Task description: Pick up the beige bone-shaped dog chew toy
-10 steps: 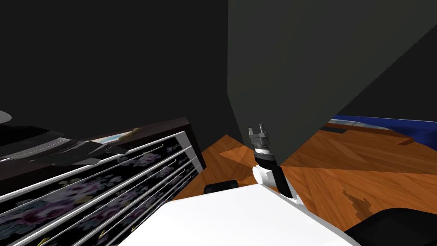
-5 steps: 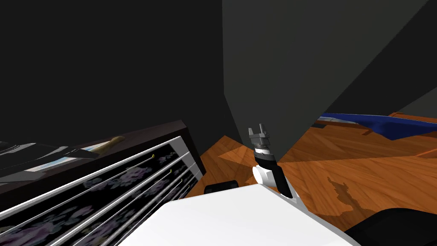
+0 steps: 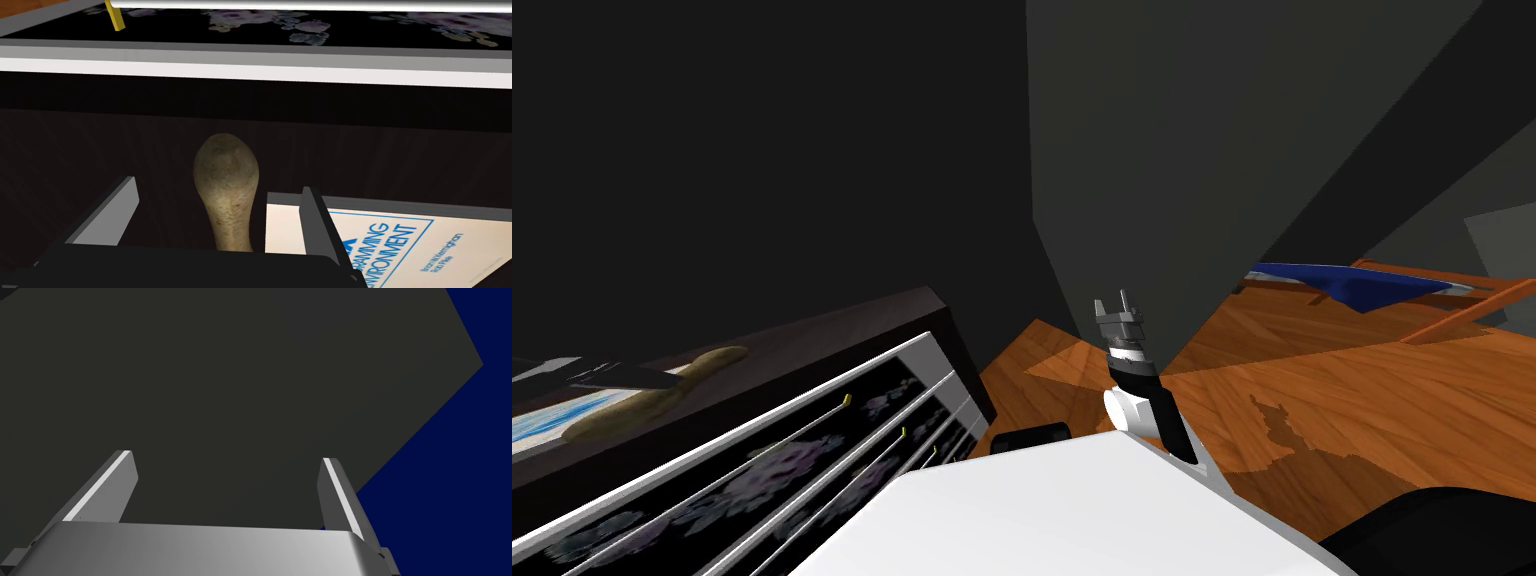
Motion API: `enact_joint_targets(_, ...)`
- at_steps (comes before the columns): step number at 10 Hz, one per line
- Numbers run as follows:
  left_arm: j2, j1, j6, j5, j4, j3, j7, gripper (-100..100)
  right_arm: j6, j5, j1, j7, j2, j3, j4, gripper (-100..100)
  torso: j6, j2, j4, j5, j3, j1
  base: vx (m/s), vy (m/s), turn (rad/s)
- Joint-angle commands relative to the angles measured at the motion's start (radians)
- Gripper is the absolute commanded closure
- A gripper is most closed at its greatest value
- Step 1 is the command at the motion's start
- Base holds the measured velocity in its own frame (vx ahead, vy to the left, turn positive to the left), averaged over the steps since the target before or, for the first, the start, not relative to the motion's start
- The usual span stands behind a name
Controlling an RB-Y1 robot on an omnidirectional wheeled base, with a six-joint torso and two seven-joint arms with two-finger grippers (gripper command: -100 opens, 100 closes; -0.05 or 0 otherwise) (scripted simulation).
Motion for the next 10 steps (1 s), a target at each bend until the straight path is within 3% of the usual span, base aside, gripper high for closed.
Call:
enact_joint_targets(1, -0.001, -0.003, -0.046, -0.012, 0.035, -0.001, 0.013, -100, 0.0, 0.0, 0.0, 0.0, 0.0, 0.0, 0.0, 0, 0.0, 0.0, 0.0, 0.0, 0.0, 0.0, 0.135, 0.113, -0.094)
enact_joint_targets(5, 0.003, -0.01, -0.111, -0.014, 0.064, -0.018, 0.034, -100, 0.0, 0.0, 0.0, 0.0, 0.0, 0.0, 0.0, 0, 0.0, 0.004, 0.001, -0.001, 0.002, -0.003, 0.099, 0.115, -0.079)
enact_joint_targets(6, 0.009, -0.013, -0.093, -0.004, 0.049, -0.029, 0.034, -100, 0.0, 0.0, 0.0, 0.0, 0.0, 0.0, 0.0, 0, 0.0, 0.005, 0.001, -0.001, 0.003, -0.005, 0.026, 0.033, -0.014)
enact_joint_targets(7, 0.009, -0.013, -0.095, -0.004, 0.049, -0.03, 0.035, 0, 0.0, 0.0, 0.0, 0.0, 0.0, 0.0, 0.0, 0, 0.0, 0.007, 0.002, -0.002, 0.004, -0.008, 0.006, 0.007, 0.0)
enact_joint_targets(8, 0.003, 0.037, -0.096, 0.046, 0.099, -0.031, -0.015, -100, 0.0, 0.0, 0.0, 0.0, 0.0, 0.0, 0.0, 0, 0.0, 0.009, 0.002, -0.003, 0.005, -0.01, 0.042, -0.019, 0.014)
enact_joint_targets(9, 0.003, 0.06, -0.096, 0.051, 0.102, -0.031, -0.021, -100, 0.0, 0.0, 0.0, 0.0, 0.0, 0.0, 0.0, 0, -0.001, 0.008, 0.002, -0.003, 0.005, -0.012, 0.049, -0.028, 0.014)
enact_joint_targets(10, -0.002, 0.092, -0.097, 0.094, 0.138, -0.032, -0.056, -100, 0.0, 0.0, 0.0, 0.0, 0.0, 0.0, 0.0, 0, 0.0, 0.007, 0.002, -0.004, 0.005, -0.013, 0.061, -0.041, 0.014)
